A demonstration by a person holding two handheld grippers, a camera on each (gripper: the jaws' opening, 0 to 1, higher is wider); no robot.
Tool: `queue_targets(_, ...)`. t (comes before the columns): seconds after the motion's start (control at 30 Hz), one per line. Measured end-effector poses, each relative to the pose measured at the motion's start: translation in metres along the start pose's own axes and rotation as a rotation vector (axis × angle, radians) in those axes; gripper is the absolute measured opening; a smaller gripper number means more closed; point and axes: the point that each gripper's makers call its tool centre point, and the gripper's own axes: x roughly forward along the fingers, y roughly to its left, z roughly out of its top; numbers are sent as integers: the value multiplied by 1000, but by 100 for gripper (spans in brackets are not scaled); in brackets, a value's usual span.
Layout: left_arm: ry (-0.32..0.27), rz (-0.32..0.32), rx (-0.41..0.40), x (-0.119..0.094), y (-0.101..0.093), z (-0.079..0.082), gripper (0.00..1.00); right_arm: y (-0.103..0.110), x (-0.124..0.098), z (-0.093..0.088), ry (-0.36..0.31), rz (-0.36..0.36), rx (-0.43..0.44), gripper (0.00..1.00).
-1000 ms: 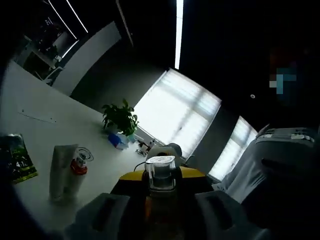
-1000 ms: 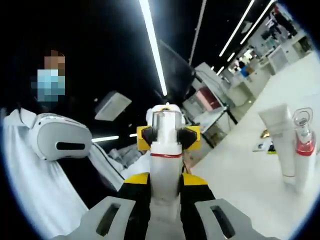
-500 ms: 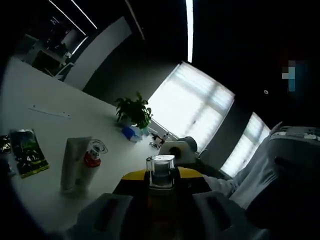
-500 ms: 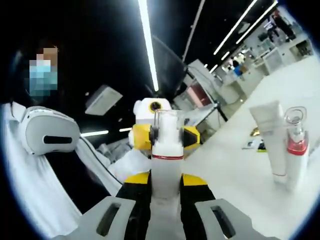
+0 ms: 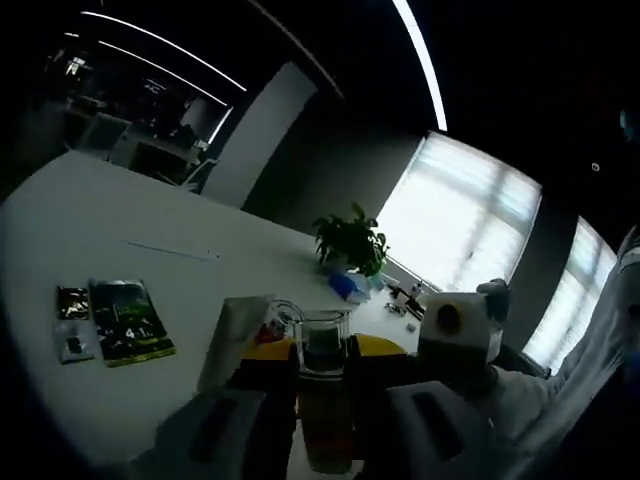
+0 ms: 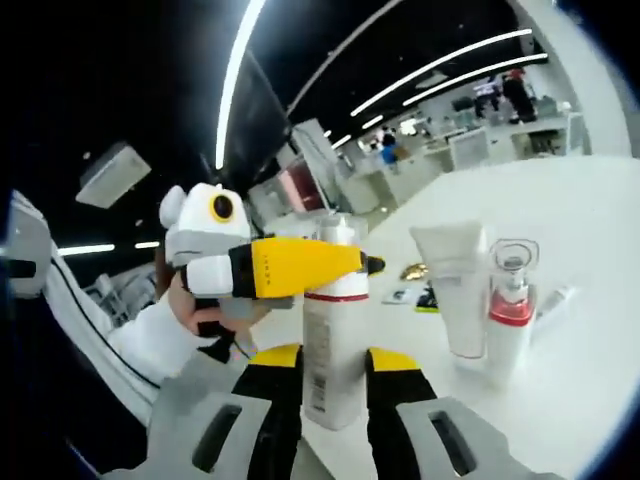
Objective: Arrange the skincare products in the storage area until every visible bottle or jar stands upright without overlapping.
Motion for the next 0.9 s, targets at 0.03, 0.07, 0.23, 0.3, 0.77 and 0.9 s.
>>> queue_targets(0.03, -7, 18, 6, 1, 1, 1, 15, -4, 2, 2, 0, -27, -36, 20)
queue_targets(0.07, -14, 35, 31, 1, 2, 3, 15, -7, 3, 3, 6, -72, -71, 20)
queue_targets(0.23, -39, 110, 113, 2, 5, 6, 15, -13, 10, 4, 42, -159, -209, 20)
queue_targets(0.3, -50, 122, 112, 2, 5, 7, 15, -17, 14, 6, 50, -201, -249, 20)
queue_targets(0.77, 1, -131, 124, -4, -27, 5, 17, -1, -8, 5, 8, 13, -243, 14)
queue_targets(0.9, 49, -267, 169, -9, -44, -2, 19, 15, -17, -1, 12, 156, -219, 14)
